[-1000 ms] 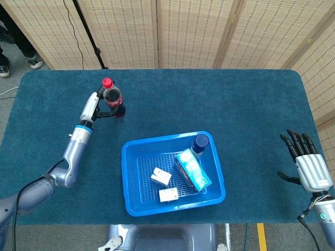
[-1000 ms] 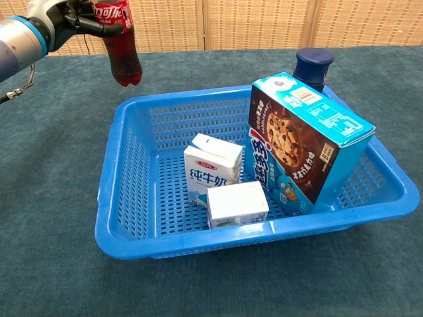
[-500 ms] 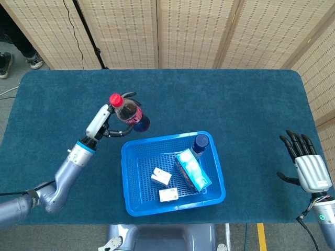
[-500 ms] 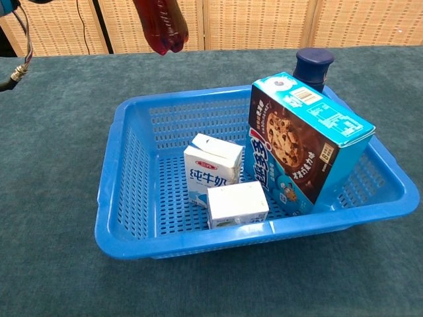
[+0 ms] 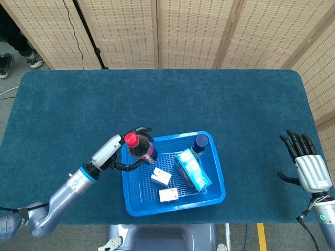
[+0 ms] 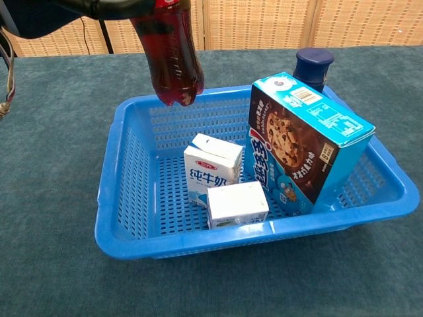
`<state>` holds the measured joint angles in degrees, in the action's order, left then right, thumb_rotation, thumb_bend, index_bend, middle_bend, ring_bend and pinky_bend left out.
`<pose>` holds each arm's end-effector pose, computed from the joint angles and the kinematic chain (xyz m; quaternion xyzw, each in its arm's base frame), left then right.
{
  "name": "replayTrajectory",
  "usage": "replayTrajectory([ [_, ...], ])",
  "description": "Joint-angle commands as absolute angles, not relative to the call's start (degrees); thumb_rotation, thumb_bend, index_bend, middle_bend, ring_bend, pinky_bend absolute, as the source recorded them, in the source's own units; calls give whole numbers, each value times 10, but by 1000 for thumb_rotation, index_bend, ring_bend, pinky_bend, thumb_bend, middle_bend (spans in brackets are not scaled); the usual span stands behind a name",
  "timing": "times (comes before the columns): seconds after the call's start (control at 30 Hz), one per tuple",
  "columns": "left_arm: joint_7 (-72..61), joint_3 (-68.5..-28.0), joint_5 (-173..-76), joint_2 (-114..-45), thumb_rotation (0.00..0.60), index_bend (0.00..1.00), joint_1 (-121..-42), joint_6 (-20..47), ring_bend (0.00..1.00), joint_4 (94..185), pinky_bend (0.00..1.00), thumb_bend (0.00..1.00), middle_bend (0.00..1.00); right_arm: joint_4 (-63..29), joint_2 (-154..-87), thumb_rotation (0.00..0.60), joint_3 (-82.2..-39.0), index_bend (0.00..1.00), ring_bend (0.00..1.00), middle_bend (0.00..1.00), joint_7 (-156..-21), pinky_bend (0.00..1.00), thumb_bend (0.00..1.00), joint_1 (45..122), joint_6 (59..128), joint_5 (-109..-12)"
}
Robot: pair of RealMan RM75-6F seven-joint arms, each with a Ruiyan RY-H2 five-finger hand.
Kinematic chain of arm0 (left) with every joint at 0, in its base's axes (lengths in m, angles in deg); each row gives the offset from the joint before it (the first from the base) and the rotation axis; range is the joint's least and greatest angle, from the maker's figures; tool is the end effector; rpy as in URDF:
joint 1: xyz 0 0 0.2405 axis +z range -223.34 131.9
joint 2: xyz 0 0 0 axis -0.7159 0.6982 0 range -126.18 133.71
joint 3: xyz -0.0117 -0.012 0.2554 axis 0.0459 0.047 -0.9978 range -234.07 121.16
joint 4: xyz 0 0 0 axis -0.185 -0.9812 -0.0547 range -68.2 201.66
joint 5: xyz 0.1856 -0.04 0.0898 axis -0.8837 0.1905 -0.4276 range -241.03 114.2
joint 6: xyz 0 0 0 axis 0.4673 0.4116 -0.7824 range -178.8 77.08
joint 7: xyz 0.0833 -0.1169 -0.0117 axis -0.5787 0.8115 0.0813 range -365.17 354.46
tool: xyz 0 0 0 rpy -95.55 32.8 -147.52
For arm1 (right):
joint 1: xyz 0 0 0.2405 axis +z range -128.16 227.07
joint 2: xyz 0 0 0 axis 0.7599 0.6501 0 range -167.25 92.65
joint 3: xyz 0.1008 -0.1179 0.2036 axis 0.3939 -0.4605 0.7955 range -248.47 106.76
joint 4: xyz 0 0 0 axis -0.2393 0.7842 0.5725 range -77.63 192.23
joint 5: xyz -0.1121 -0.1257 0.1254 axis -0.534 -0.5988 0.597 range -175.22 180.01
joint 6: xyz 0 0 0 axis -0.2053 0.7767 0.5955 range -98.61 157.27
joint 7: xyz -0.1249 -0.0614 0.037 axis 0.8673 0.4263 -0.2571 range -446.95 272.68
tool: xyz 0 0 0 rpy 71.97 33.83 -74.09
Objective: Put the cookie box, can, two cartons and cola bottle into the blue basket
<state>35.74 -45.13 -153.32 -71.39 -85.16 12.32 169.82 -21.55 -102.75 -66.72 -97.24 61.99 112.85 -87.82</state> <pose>-0.0782 0.2957 0.0607 -0.5754 -0.5527 -0.6006 0.0505 -0.3169 -0.2331 0.1727 0.6396 -0.3242 0.4246 0.5528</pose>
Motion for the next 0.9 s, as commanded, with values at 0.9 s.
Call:
replayTrajectory([
  [0.9, 288, -467, -1467, -850, 600, 299, -872, 89, 206, 1556, 256, 462, 303, -219, -1024, 600, -669, 44, 0, 0, -976, 0, 0, 620, 1123, -878],
])
